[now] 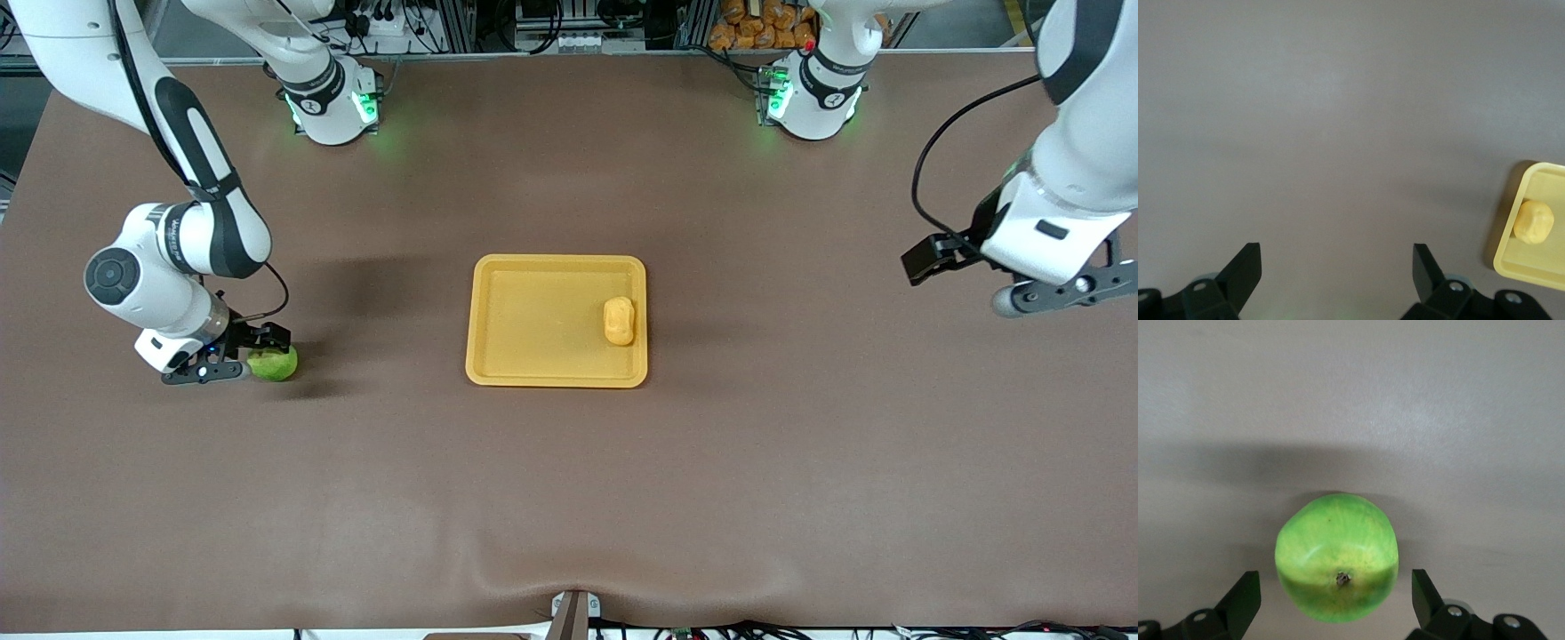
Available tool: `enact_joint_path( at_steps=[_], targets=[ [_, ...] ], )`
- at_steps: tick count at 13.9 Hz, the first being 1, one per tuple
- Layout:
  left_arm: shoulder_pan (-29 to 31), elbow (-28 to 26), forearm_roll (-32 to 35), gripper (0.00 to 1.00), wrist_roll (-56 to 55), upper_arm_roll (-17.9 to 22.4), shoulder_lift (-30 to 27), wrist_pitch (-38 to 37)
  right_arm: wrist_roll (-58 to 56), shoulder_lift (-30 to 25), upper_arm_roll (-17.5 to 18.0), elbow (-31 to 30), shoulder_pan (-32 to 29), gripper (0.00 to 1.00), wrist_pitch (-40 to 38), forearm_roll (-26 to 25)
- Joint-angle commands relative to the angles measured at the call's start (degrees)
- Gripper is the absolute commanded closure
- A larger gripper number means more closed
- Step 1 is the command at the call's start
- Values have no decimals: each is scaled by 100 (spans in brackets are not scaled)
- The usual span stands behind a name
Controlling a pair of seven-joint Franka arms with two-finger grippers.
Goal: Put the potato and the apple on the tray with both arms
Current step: 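Lift the green apple with the right gripper and carry it over the tray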
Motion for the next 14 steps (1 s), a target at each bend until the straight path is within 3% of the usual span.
enact_joint_path(
  at_steps=[1, 2, 6, 11, 14],
  targets=[
    [297, -225, -160, 0, 480, -45, -297, 18, 57, 279, 68, -3, -104, 76, 356, -40],
    [358, -243, -160, 0, 620, -45, -341, 18, 75, 271, 77, 5, -95, 100, 349, -31],
    [456, -243, -169, 0, 771, -53, -403, 27, 5, -202, 77, 145, -43, 100, -62, -22],
    [333, -382, -204, 0, 964, 69, -675, 27, 13, -696, 480, 1365, 378, 100, -2231, -22],
    [-351, -690, -308, 0, 1183, 910, -956, 27, 57, -670, 867, 1622, 695, 100, -2561, 380]
  ],
)
